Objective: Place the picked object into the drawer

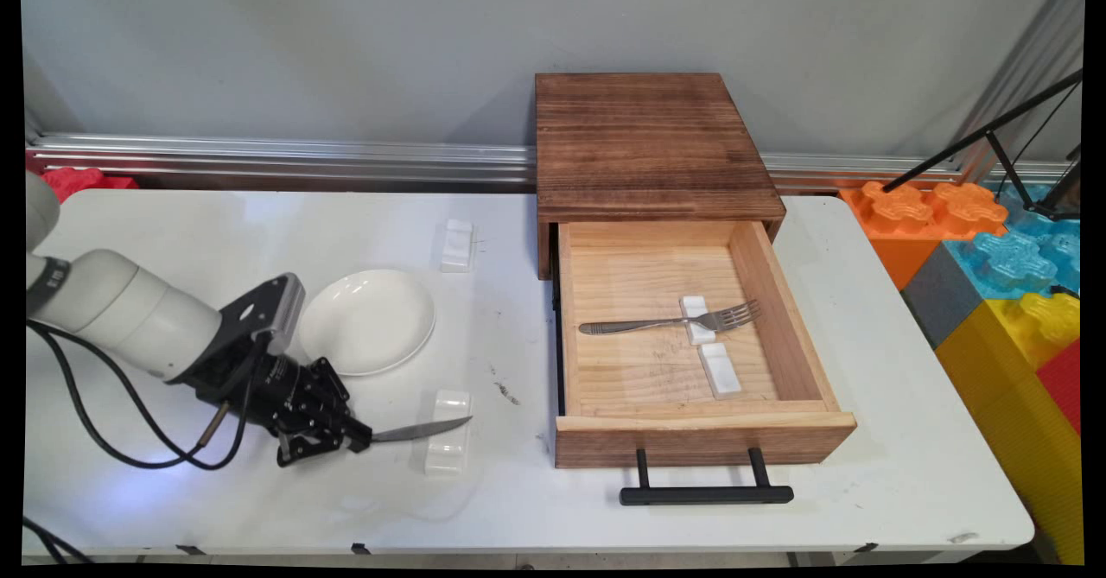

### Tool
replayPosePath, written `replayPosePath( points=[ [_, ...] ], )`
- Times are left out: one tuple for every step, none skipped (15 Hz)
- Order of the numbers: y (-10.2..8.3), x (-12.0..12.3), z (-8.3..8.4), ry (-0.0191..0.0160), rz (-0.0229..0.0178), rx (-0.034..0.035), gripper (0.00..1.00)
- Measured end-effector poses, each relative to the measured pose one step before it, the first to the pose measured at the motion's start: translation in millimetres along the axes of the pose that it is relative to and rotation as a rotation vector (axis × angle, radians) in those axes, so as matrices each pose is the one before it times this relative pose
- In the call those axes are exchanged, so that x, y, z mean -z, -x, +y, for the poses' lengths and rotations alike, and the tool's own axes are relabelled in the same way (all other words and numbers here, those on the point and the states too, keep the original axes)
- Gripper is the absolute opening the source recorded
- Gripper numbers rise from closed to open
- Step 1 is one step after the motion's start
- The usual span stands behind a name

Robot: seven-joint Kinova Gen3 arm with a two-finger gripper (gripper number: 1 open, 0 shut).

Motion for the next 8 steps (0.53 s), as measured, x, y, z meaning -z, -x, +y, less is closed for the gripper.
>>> replayPosePath(
  points=[
    [-1.92,2.88,-1.18,0.00066,0.00386,-0.00361,0.00],
    [-2.25,3.62,-1.52,0.00105,0.00494,-0.00313,0.00],
    [-2.50,4.44,-1.62,0.00315,0.00517,-0.00449,0.00],
    [-2.64,4.54,-1.56,0.00455,0.00465,-0.00459,0.00],
    [-3.38,5.57,-1.99,0.00511,0.00652,-0.00476,0.00],
    [-4.49,5.97,-2.20,0.00454,0.00796,-0.00556,0.00],
    [-5.50,6.23,-2.18,0.00378,0.00992,-0.00542,0.00],
    [-5.59,4.98,-2.09,0.00279,0.00832,-0.00513,0.00]
  ],
)
